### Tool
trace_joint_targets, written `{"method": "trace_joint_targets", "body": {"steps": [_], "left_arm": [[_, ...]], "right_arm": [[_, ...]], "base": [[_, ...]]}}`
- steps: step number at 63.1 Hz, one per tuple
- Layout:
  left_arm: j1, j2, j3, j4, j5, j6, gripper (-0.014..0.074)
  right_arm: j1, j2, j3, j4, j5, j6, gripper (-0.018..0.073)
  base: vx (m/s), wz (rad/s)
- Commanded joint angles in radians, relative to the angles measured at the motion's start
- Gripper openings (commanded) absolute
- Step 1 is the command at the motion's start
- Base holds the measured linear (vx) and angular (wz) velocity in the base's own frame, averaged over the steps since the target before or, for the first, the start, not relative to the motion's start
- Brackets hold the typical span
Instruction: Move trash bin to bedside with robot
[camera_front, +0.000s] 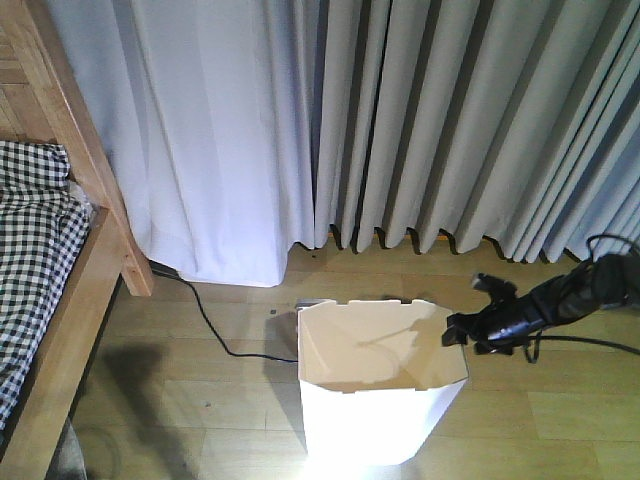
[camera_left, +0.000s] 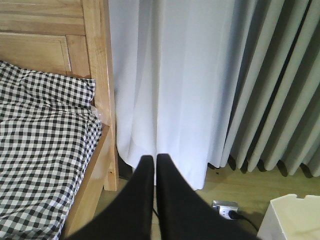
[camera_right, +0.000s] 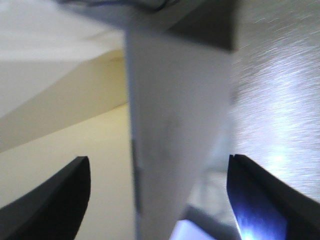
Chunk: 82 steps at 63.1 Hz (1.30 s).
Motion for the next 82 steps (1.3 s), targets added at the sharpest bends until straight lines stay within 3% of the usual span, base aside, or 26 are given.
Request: {"method": "trace_joint_targets", "body": {"steps": [1, 7, 17, 30, 53, 82], "left_arm": [[-0.003, -0.014, 0.003, -0.002, -0.066, -0.004, -0.0006], [-0.003, -0.014, 0.003, -0.002, -0.066, -0.004, -0.0006], [-0.003, -0.014, 0.003, -0.002, -0.066, -0.004, -0.0006], [-0.003, -0.014, 0.003, -0.002, -0.066, -0.004, -0.0006], [-0.003, -0.014, 0.003, -0.002, -0.066, -0.004, -0.0006], [-0.003, -0.014, 0.003, -0.002, -0.066, -0.004, -0.0006]], "right_arm": [[0.005, -0.16, 0.101, 0.042, -0.076, -0.107, 0.0549], [0.01, -0.264, 0.215, 0.095, -0.108, -0.226, 0.0549], [0.009, -0.462, 0.436, 0.192, -0.213, -0.318, 0.0549], [0.009, -0.781, 0.712, 0.197, -0.331, -0.452, 0.0549], [0.009, -1.418, 1.02, 0.206, -0.368, -0.454, 0.0549], [0.009, -2.218, 1.225, 0.303, -0.326, -0.432, 0.0549]], "base": [[0.0, 0.0], [0.0, 0.0], [0.0, 0.0], [0.0, 0.0], [0.0, 0.0], [0.0, 0.0]]}}
